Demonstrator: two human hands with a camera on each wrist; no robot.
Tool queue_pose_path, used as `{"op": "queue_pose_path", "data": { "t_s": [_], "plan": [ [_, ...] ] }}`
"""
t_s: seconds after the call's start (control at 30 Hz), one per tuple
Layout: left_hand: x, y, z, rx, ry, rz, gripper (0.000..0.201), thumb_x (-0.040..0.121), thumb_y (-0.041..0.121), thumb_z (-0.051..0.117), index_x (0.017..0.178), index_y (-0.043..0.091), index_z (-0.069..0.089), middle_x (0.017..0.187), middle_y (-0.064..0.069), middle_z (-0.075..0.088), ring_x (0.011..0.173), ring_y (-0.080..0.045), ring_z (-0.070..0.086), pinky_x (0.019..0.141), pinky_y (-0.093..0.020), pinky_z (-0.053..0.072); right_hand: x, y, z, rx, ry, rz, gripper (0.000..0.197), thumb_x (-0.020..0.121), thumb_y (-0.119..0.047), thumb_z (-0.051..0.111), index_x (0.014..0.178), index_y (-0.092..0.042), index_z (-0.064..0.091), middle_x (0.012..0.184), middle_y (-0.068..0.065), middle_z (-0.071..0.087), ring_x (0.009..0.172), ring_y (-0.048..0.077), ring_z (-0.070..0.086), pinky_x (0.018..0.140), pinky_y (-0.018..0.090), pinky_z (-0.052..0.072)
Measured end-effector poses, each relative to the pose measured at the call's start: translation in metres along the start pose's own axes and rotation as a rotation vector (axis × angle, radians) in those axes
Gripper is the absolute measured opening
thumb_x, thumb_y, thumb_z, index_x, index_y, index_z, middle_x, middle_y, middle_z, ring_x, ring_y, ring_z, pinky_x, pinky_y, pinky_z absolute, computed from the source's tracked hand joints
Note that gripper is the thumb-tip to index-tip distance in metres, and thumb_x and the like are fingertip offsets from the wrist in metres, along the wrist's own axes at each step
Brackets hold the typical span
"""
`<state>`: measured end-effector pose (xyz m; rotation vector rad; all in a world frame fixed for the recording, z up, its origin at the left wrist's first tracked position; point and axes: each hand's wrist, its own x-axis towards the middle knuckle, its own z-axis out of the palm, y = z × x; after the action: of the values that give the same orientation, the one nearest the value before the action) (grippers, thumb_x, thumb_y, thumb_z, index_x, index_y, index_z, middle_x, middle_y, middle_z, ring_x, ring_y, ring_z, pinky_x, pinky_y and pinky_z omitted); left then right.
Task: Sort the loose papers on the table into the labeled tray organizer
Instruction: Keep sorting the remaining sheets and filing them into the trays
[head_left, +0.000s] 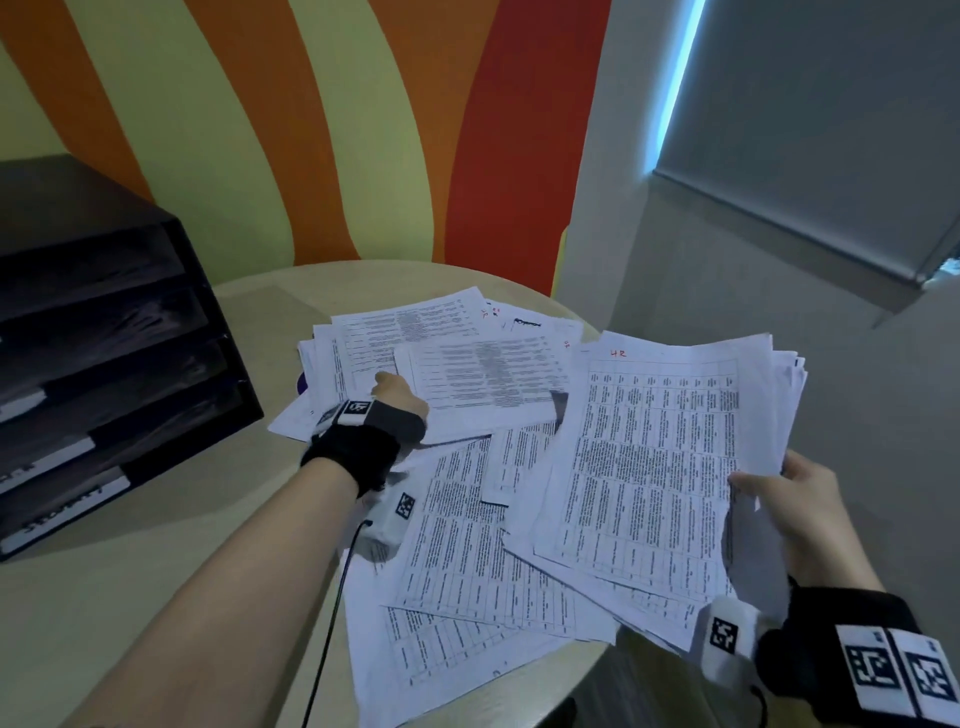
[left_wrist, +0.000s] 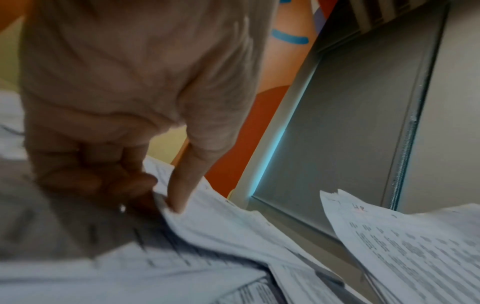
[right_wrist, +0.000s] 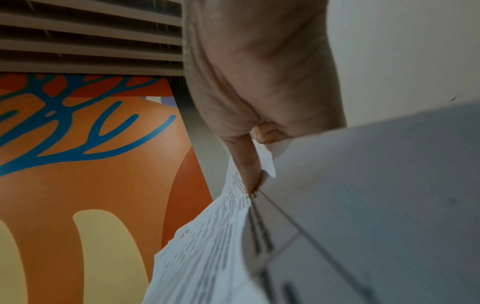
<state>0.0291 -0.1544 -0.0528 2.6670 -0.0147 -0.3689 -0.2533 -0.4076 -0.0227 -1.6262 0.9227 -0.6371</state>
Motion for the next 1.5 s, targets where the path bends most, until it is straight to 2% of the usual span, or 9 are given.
{"op": "queue_pose_path", "data": {
  "t_s": [0.13, 0.27, 0.5, 0.63, 0.9, 1.1, 1.27, 1.4, 1.5],
  "plan": [
    [-0.029, -0.035, -0.013, 0.135, -0.059, 0.057, 0.089, 0.092, 0.01, 0.059, 0.148, -0.01, -0.007, 0.139, -0.027, 0.046, 0.125, -0.033, 0.052, 0.094, -0.033, 0.044, -0.005, -0.007, -0.003, 0.014, 0.02, -0.009, 0.03, 0.085, 0.015, 0.054, 0.103, -0.007, 0.062, 0.079, 0.004, 0.063, 0.068, 0.018, 0.057, 0.061, 0.027, 0.042],
    [-0.058, -0.065, -0.018, 0.286, -0.151, 0.191, 0.047, 0.081, 0.007, 0.067, 0.122, 0.004, 0.042, 0.109, -0.016, 0.062, 0.096, -0.03, 0.062, 0.064, -0.029, 0.044, -0.008, -0.012, -0.002, 0.008, 0.02, -0.011, 0.032, 0.083, 0.015, 0.055, 0.108, -0.002, 0.063, 0.086, 0.012, 0.064, 0.07, 0.021, 0.058, 0.075, 0.033, 0.043],
    [-0.079, -0.07, -0.042, 0.25, -0.334, 0.292, 0.029, 0.077, 0.03, 0.081, 0.062, 0.01, 0.065, 0.046, 0.007, 0.057, 0.04, -0.005, 0.05, 0.047, -0.016, 0.037, -0.009, -0.023, 0.004, 0.011, 0.021, -0.029, 0.039, 0.083, 0.017, 0.055, 0.12, 0.007, 0.06, 0.101, 0.016, 0.061, 0.089, 0.026, 0.055, 0.079, 0.033, 0.039],
    [-0.065, -0.058, -0.056, 0.147, -0.14, 0.398, 0.039, 0.08, 0.042, 0.076, 0.092, 0.005, 0.07, 0.089, -0.008, 0.073, 0.076, -0.02, 0.065, 0.068, -0.029, 0.049, -0.007, -0.025, 0.006, 0.0, 0.023, -0.013, 0.04, 0.082, 0.019, 0.054, 0.121, 0.008, 0.059, 0.102, 0.016, 0.059, 0.09, 0.026, 0.053, 0.078, 0.034, 0.038],
    [-0.027, -0.022, -0.02, 0.155, -0.024, 0.498, 0.095, 0.079, 0.046, 0.075, 0.15, 0.011, 0.022, 0.15, -0.007, 0.036, 0.134, -0.027, 0.041, 0.108, -0.049, 0.032, -0.007, -0.016, 0.008, -0.124, -0.034, 0.047, 0.036, 0.085, 0.014, 0.055, 0.12, 0.007, 0.059, 0.097, 0.018, 0.062, 0.082, 0.03, 0.056, 0.067, 0.032, 0.041],
    [-0.012, -0.008, 0.007, 0.285, -0.095, 0.48, 0.118, 0.073, 0.059, 0.073, 0.154, 0.009, 0.003, 0.157, -0.01, 0.026, 0.143, -0.028, 0.029, 0.115, -0.054, 0.021, 0.003, -0.005, 0.008, -0.154, -0.038, 0.052, 0.037, 0.083, 0.014, 0.057, 0.119, 0.007, 0.06, 0.095, 0.018, 0.063, 0.076, 0.027, 0.057, 0.059, 0.028, 0.041],
    [-0.007, -0.01, 0.008, 0.454, -0.036, 0.493, 0.1, 0.067, 0.069, 0.071, 0.14, 0.01, 0.034, 0.132, -0.011, 0.043, 0.123, -0.031, 0.042, 0.098, -0.046, 0.037, 0.008, 0.0, 0.008, -0.146, -0.036, 0.06, 0.04, 0.081, 0.015, 0.058, 0.121, 0.008, 0.059, 0.091, 0.016, 0.063, 0.077, 0.028, 0.058, 0.07, 0.033, 0.044],
    [-0.002, -0.018, 0.004, 0.531, -0.102, 0.45, 0.125, 0.062, 0.072, 0.072, 0.153, 0.013, 0.009, 0.153, -0.012, 0.026, 0.141, -0.031, 0.027, 0.116, -0.052, 0.016, 0.007, 0.001, 0.01, -0.132, -0.045, 0.064, 0.044, 0.083, 0.015, 0.058, 0.126, 0.007, 0.056, 0.098, 0.018, 0.062, 0.083, 0.031, 0.059, 0.068, 0.032, 0.045],
    [-0.007, -0.02, -0.002, 0.544, -0.111, 0.433, 0.118, 0.058, 0.071, 0.076, 0.147, 0.014, 0.024, 0.143, -0.012, 0.037, 0.128, -0.033, 0.043, 0.104, -0.048, 0.038, 0.007, 0.0, 0.009, -0.133, -0.038, 0.055, 0.041, 0.083, 0.015, 0.058, 0.123, 0.007, 0.058, 0.089, 0.014, 0.063, 0.077, 0.027, 0.056, 0.06, 0.026, 0.041]
  ]
}}
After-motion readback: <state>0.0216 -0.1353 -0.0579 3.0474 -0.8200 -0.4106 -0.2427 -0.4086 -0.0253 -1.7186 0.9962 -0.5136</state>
